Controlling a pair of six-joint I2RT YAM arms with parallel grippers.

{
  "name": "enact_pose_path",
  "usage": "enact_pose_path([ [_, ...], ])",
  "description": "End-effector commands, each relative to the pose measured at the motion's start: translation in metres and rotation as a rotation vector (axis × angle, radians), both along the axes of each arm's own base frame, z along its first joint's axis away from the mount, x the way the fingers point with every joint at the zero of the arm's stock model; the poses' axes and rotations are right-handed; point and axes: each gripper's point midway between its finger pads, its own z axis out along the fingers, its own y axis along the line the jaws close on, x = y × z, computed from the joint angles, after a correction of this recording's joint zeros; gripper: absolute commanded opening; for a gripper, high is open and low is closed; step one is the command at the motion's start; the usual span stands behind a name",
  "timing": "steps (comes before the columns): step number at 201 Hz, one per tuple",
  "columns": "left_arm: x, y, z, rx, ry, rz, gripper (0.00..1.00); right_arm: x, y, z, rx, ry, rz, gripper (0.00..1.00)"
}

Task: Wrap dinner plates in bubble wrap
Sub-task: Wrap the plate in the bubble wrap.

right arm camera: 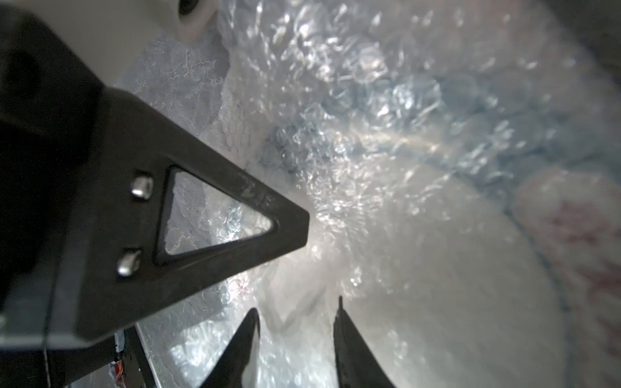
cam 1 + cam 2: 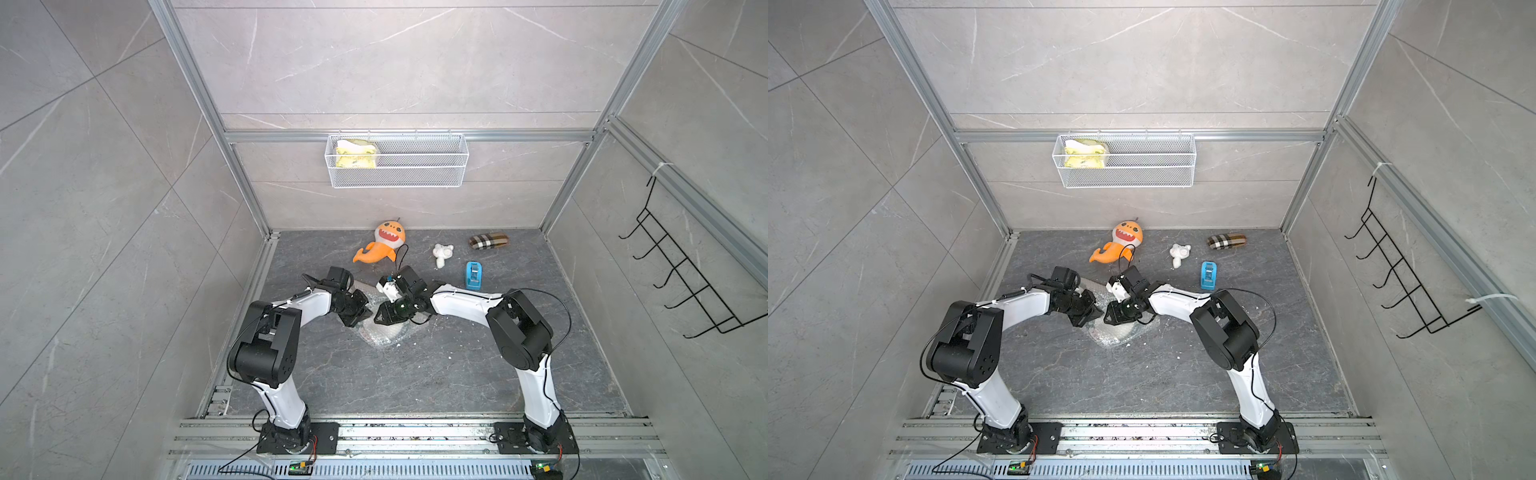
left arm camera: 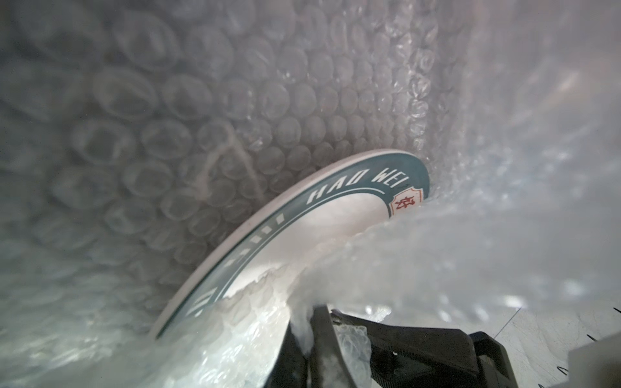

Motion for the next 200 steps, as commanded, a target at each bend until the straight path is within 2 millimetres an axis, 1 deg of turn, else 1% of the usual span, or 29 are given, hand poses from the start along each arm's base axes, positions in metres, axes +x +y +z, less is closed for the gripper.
enact_pose_path([
  [1,-0.004,0.003,0.008,-0.013,-0.025,-0.026,0.00,0.002,0.013,0.022,0.061,-0.008,0.005,0.40],
  [30,-0.008,0.007,0.000,0.005,-0.013,-0.033,0.00,0.006,0.014,0.037,0.085,-0.022,-0.010,0.41],
  [53,-0.010,0.010,-0.003,0.025,-0.010,-0.041,0.00,0.010,0.015,0.041,0.097,-0.019,-0.032,0.39],
  [64,-0.011,0.011,-0.004,0.035,-0.009,-0.042,0.00,0.011,0.017,0.041,0.105,-0.010,-0.043,0.36],
  [70,-0.011,0.013,-0.005,0.041,-0.008,-0.043,0.00,0.012,0.018,0.040,0.111,0.000,-0.049,0.32],
  [87,-0.012,0.015,-0.006,0.054,-0.008,-0.042,0.00,0.014,0.023,0.038,0.129,0.028,-0.070,0.25],
  [106,-0.013,0.017,-0.007,0.062,-0.006,-0.041,0.00,0.016,0.023,0.027,0.122,0.055,-0.098,0.20],
  [129,-0.013,0.017,-0.008,0.064,-0.006,-0.042,0.00,0.014,0.020,0.008,0.083,0.079,-0.114,0.16],
  [143,-0.013,0.019,-0.007,0.065,-0.007,-0.039,0.00,0.011,0.018,-0.003,0.057,0.090,-0.118,0.16],
  [174,-0.012,0.018,-0.005,0.058,-0.011,-0.037,0.00,0.001,0.020,-0.021,0.026,0.120,-0.107,0.14],
  [200,-0.011,0.020,-0.004,0.053,-0.010,-0.030,0.00,-0.004,0.015,-0.037,-0.023,0.138,-0.115,0.14],
])
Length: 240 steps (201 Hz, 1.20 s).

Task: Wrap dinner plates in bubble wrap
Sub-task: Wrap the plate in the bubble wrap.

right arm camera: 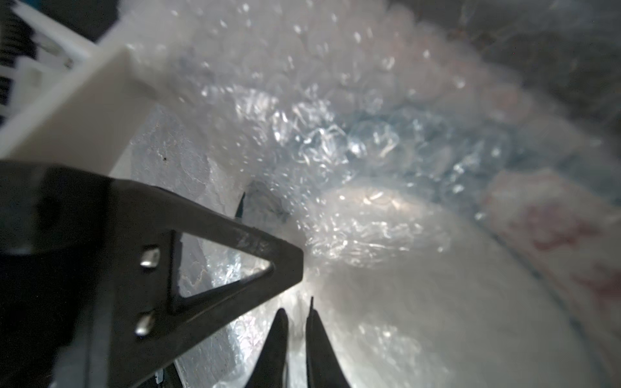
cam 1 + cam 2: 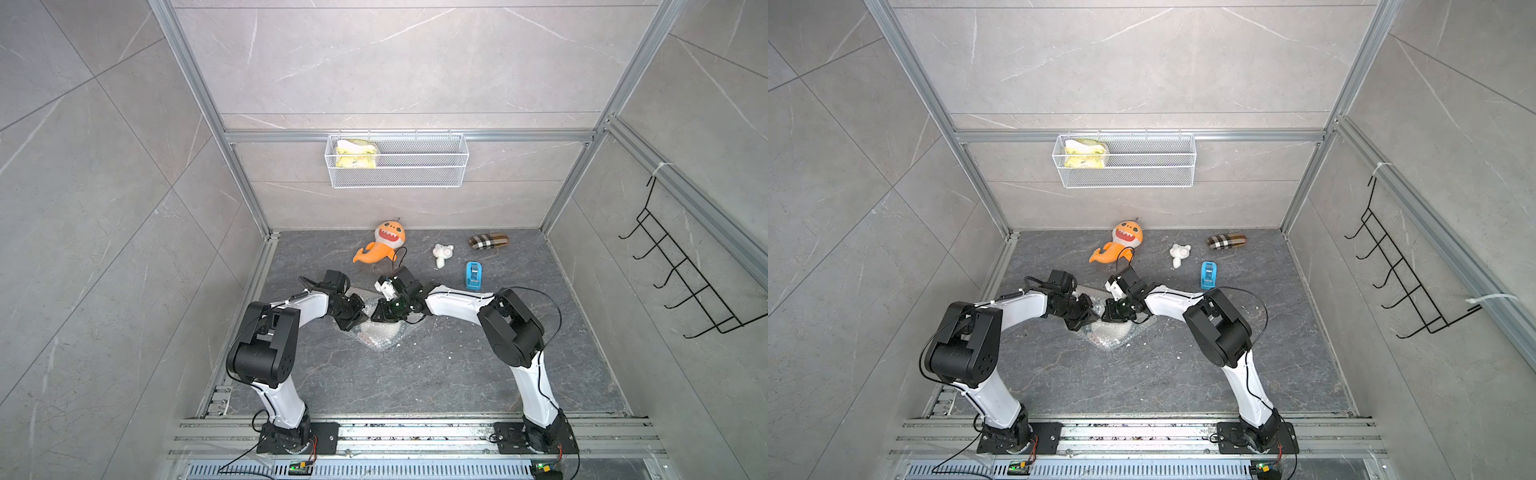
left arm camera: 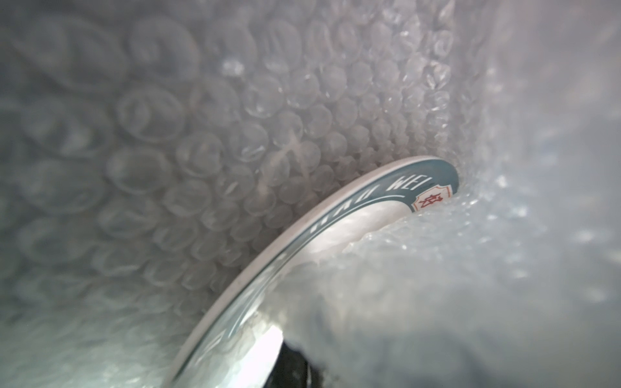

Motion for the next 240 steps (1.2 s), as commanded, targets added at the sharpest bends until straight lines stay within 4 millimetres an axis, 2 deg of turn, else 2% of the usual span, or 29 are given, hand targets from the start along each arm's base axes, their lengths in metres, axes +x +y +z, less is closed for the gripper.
enact_pose_path([
  [1,-0.003,0.007,0.006,0.014,-0.014,-0.002,0.00,-0.009,-0.003,-0.021,-0.062,0.032,-0.005,0.14],
  [27,0.002,0.010,0.018,-0.021,-0.027,0.011,0.00,-0.015,-0.010,-0.037,-0.135,0.038,-0.006,0.13],
  [37,0.006,0.014,0.027,-0.037,-0.043,0.024,0.13,-0.017,-0.014,-0.043,-0.164,0.043,-0.012,0.13],
  [52,0.011,0.022,0.041,-0.061,-0.071,0.051,0.25,-0.019,-0.021,-0.053,-0.204,0.053,-0.020,0.13],
  [76,0.021,0.043,0.063,-0.081,-0.113,0.115,0.35,-0.021,-0.029,-0.062,-0.240,0.061,-0.025,0.12],
  [97,0.030,0.069,0.070,-0.068,-0.136,0.193,0.42,-0.024,-0.031,-0.066,-0.250,0.068,-0.026,0.12],
  [127,0.054,0.110,0.068,0.000,-0.187,0.260,0.51,-0.025,-0.032,-0.065,-0.248,0.065,-0.021,0.12],
  [154,0.087,0.130,0.066,0.061,-0.258,0.247,0.56,-0.024,-0.029,-0.064,-0.237,0.066,-0.015,0.12],
  [204,0.132,0.134,0.046,0.044,-0.253,0.203,0.56,-0.024,-0.023,-0.062,-0.209,0.071,-0.009,0.11],
  [240,0.147,0.128,0.027,0.001,-0.192,0.190,0.55,-0.023,-0.023,-0.061,-0.205,0.067,-0.002,0.11],
])
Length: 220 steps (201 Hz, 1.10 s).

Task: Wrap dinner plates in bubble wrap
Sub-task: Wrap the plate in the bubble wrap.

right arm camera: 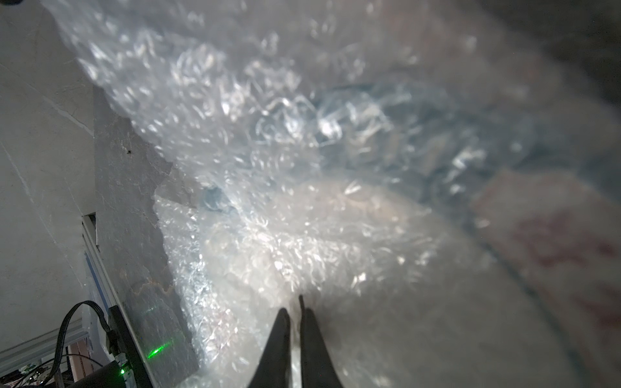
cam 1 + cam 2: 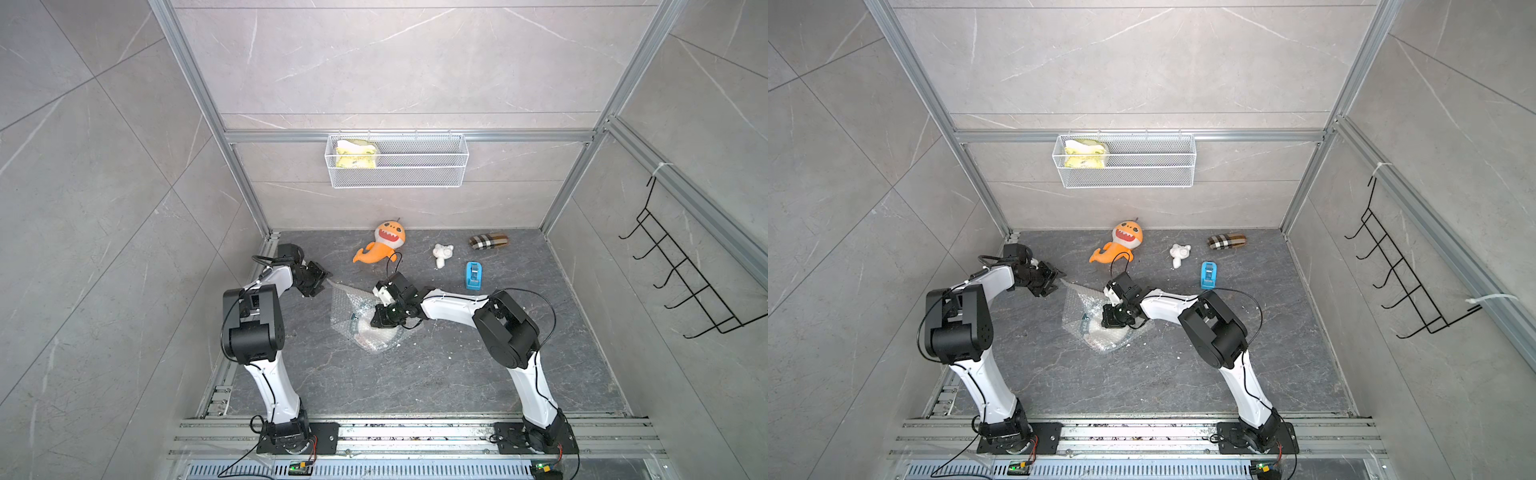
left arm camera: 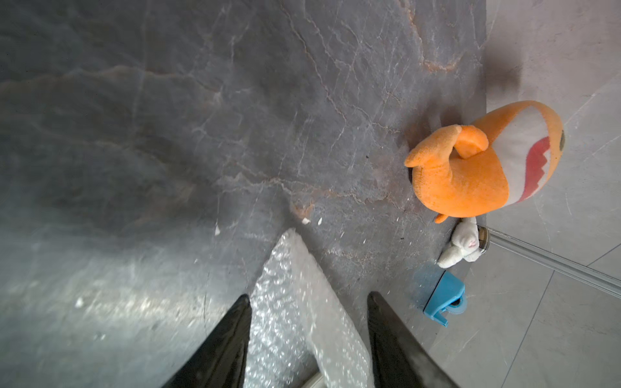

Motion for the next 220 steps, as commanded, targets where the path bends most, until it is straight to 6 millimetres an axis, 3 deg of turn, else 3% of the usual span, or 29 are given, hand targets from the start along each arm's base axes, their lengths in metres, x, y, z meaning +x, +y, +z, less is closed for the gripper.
enact_pose_path([
  [1,0.007,-0.005,0.000,-0.032,0.001,-0.044,0.54,-0.017,-0.023,-0.048,-0.137,0.084,0.004,0.11],
  [25,0.007,-0.011,-0.004,-0.064,0.014,-0.045,0.45,-0.016,-0.023,-0.047,-0.134,0.081,0.003,0.11],
  [53,0.002,-0.013,-0.008,-0.088,0.040,-0.031,0.19,-0.014,-0.020,-0.044,-0.124,0.079,0.004,0.11],
  [85,-0.005,-0.015,0.003,-0.098,0.041,-0.037,0.00,-0.013,-0.023,-0.046,-0.131,0.080,0.001,0.11],
  [108,-0.015,-0.025,0.022,-0.114,0.016,-0.055,0.00,-0.012,-0.025,-0.045,-0.133,0.079,-0.005,0.11],
  [169,-0.064,-0.064,0.062,-0.155,-0.005,-0.092,0.00,-0.008,-0.028,-0.044,-0.132,0.081,-0.014,0.11],
  [220,-0.102,-0.096,0.066,-0.151,0.031,-0.092,0.00,-0.004,-0.030,-0.045,-0.128,0.086,-0.027,0.10],
])
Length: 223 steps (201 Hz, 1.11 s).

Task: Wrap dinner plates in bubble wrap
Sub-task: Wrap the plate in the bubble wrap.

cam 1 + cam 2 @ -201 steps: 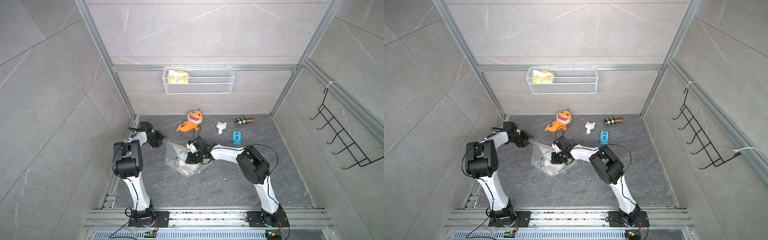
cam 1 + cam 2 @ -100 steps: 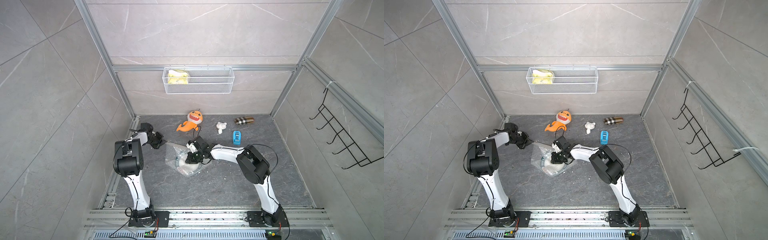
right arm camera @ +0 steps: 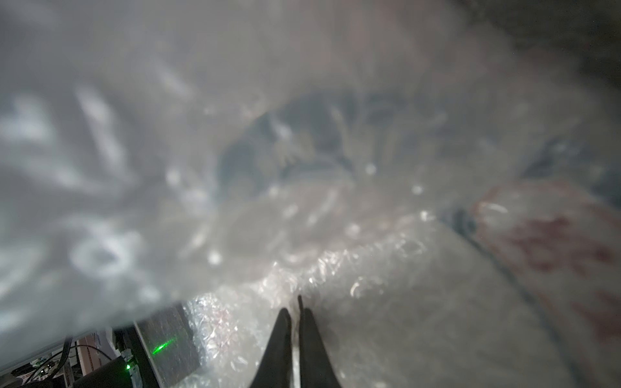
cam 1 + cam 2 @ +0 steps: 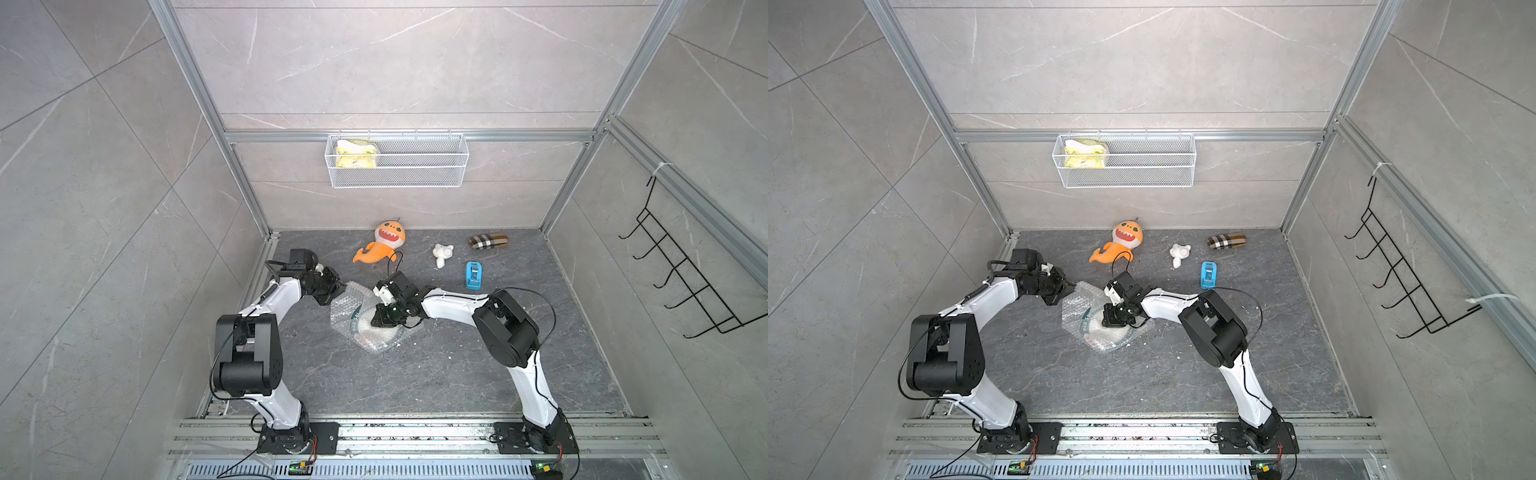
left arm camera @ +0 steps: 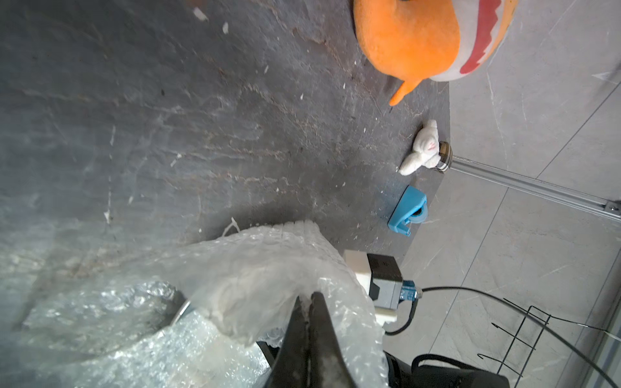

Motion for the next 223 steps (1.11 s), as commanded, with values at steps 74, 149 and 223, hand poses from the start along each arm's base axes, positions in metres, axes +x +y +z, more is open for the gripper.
enact_pose_path([
  [74,-0.062,-0.045,-0.010,-0.008,0.076,0.026,0.00,-0.005,-0.035,-0.046,-0.141,0.075,-0.040,0.10],
  [149,-0.091,-0.082,-0.027,-0.016,0.128,-0.067,0.00,-0.007,-0.036,-0.048,-0.141,0.085,-0.034,0.10],
  [223,-0.113,-0.069,-0.077,0.052,0.193,-0.050,0.00,-0.006,-0.036,-0.045,-0.133,0.089,-0.034,0.11],
])
